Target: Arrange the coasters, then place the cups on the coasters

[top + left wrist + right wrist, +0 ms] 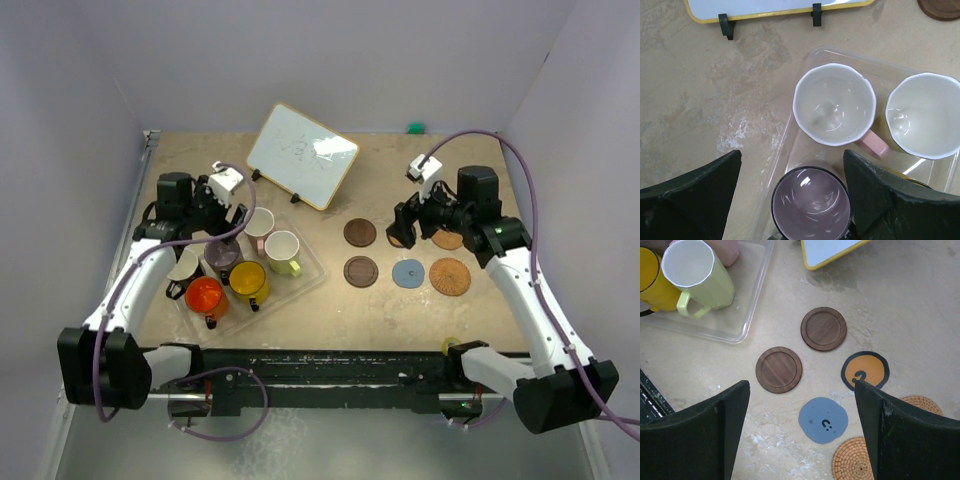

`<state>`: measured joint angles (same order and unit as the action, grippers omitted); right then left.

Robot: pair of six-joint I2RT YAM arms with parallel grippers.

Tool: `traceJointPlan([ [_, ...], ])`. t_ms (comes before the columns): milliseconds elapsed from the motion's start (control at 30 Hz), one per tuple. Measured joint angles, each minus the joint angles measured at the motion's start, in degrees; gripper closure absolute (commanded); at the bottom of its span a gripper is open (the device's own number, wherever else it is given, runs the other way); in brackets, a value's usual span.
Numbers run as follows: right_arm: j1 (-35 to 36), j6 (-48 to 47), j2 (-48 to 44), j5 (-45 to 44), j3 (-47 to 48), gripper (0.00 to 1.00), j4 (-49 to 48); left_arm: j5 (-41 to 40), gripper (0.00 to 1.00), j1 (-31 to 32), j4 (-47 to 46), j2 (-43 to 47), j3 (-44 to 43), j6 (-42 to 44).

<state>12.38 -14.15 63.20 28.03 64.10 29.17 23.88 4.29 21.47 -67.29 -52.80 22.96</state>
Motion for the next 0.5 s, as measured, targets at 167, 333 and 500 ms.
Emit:
traceJointPlan([
  [167,0.0,0.5,-2.95,-0.09,-2.14,0.13,-1.6,-1.55,0.3,0.02,0.07,-6.49,-2.95,-2.47],
  [333,0.0,0.48,-3.48,-0.09,-2.73,0.13,-2.45,-1.6,0.35,0.5,0.35,-12.59,-7.19,-5.97],
  [500,0.0,0.46,-3.48,-0.07,-3.26,0.13,-2.91,-1.88,0.46,1.6,1.55,-18.32,-12.76,-8.55],
])
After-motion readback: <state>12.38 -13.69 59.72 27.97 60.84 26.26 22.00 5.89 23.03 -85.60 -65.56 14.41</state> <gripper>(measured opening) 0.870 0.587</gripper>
